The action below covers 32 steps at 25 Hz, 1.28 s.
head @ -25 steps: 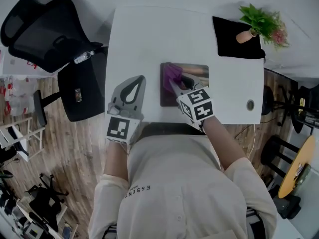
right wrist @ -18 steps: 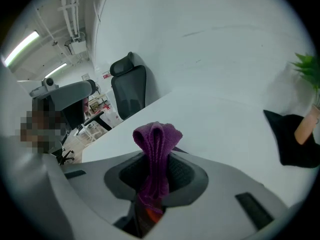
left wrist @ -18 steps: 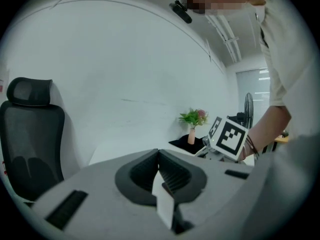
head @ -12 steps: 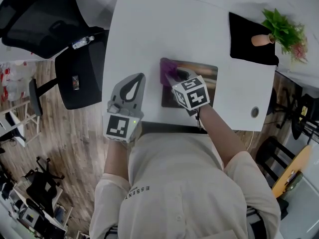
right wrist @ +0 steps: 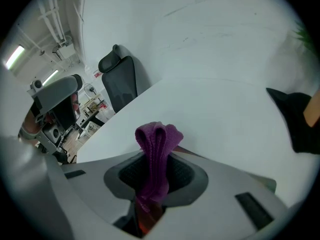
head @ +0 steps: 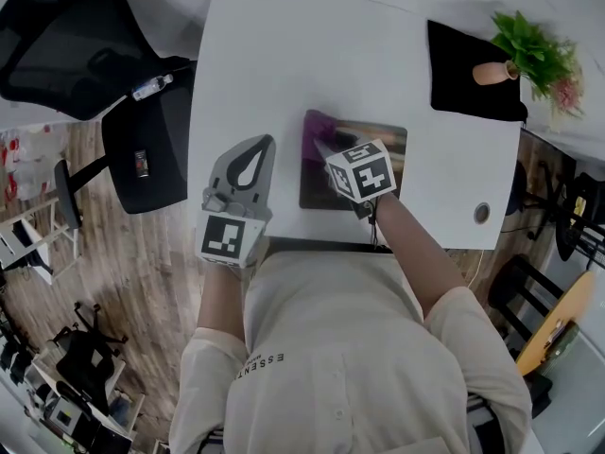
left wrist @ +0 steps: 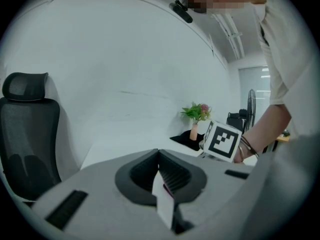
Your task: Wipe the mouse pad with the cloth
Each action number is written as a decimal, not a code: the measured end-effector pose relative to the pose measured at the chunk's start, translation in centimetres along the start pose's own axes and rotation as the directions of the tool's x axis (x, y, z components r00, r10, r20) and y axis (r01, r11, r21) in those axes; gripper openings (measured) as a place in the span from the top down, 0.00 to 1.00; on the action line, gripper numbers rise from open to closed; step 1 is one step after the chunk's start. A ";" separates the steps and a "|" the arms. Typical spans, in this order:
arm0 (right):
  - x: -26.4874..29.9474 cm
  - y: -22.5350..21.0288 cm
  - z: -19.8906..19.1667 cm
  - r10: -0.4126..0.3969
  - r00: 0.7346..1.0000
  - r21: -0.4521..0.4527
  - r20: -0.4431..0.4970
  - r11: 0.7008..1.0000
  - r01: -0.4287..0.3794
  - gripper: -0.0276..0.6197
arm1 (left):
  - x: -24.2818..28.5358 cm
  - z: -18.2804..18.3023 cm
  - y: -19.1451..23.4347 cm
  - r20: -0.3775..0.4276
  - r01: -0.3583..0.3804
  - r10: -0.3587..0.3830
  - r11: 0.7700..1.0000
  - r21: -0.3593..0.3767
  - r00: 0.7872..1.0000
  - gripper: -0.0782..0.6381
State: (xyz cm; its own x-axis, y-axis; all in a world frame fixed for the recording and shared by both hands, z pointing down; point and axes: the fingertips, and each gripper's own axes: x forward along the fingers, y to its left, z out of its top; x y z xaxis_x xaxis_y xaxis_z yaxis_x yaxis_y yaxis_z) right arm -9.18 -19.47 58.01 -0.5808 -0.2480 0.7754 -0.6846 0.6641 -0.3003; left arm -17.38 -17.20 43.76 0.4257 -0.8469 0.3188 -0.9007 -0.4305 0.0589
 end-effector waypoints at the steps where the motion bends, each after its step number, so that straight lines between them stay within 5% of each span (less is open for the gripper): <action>1: -0.2 -0.3 -0.1 0.001 1.000 0.011 0.001 1.000 -0.001 0.80 | 0.2 0.0 -0.2 -0.002 0.003 -0.003 1.000 0.002 1.000 0.89; 32: -10.1 -13.4 -7.6 -0.128 0.991 0.155 0.041 0.981 0.120 0.80 | 7.0 1.8 -11.6 0.027 0.112 -0.115 0.989 0.099 0.993 0.89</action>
State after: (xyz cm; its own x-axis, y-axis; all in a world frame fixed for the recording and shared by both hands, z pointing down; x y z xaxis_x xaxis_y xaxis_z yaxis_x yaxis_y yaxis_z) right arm 9.23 -20.46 58.43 -0.5058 -0.3598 0.7841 -0.8094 0.5122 -0.2871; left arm -3.80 -18.65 43.62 0.5285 -0.8000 0.2841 -0.8344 -0.5511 0.0004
